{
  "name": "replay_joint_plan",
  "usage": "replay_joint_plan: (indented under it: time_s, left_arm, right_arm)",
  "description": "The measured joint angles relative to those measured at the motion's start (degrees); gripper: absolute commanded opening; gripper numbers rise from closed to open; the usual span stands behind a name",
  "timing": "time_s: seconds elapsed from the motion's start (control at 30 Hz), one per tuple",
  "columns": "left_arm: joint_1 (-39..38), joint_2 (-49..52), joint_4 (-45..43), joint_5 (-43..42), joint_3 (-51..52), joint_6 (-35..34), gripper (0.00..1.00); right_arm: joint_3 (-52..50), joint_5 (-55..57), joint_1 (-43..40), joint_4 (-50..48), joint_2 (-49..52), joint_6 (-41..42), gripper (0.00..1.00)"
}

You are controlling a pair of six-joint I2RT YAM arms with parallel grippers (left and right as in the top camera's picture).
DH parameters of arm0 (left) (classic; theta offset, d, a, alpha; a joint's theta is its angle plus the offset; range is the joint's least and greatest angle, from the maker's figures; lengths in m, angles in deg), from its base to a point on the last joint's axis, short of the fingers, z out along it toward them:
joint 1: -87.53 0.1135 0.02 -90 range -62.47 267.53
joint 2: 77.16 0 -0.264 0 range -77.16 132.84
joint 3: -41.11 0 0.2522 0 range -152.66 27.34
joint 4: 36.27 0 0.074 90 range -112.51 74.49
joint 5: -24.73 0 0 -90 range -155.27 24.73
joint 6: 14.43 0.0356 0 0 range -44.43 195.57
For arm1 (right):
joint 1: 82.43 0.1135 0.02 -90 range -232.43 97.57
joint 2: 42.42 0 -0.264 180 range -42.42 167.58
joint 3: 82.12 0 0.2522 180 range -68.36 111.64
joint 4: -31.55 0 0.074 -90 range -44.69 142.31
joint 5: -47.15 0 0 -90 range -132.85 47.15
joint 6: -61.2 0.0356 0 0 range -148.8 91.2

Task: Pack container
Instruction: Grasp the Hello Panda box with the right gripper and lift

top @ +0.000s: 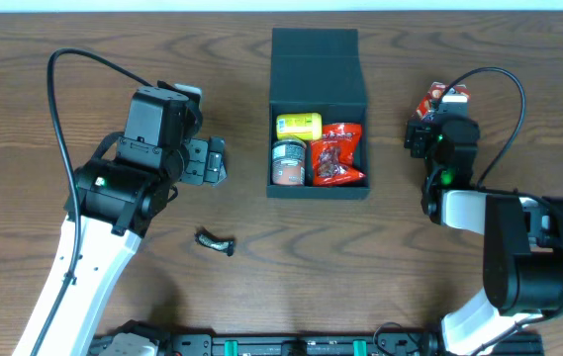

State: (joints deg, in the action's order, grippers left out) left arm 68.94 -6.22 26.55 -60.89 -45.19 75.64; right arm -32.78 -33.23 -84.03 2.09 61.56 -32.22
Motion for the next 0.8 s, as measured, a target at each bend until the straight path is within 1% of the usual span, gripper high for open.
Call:
replay_joint_plan:
  time_s: [0.1,0.23,0.33,0.6,0.8]
  left_arm:
    - [0.00,0.00,0.00,-0.20,0.00,0.00,0.95]
    - [0.00,0.00,0.00,-0.22,0.00,0.00,0.95]
    - [0.00,0.00,0.00,-0.42,0.00,0.00,0.95]
    - [0.00,0.00,0.00,-0.61,0.00,0.00,0.95]
    - [0.00,0.00,0.00,-0.61,0.00,0.00,0.95]
  right_arm:
    - [0.00,0.02,0.00,0.00,0.00,0.00,0.83]
    - [0.00,0.00,0.00,0.00,0.00,0.00,0.81]
    - [0.00,0.00,0.02,0.00,0.00,-0.04,0.77]
    - [0.00,-0.02,0.00,0.00,0.00,-0.09,0.73]
    - [0.00,0.00,0.00,0.00,0.00,-0.13,0.61]
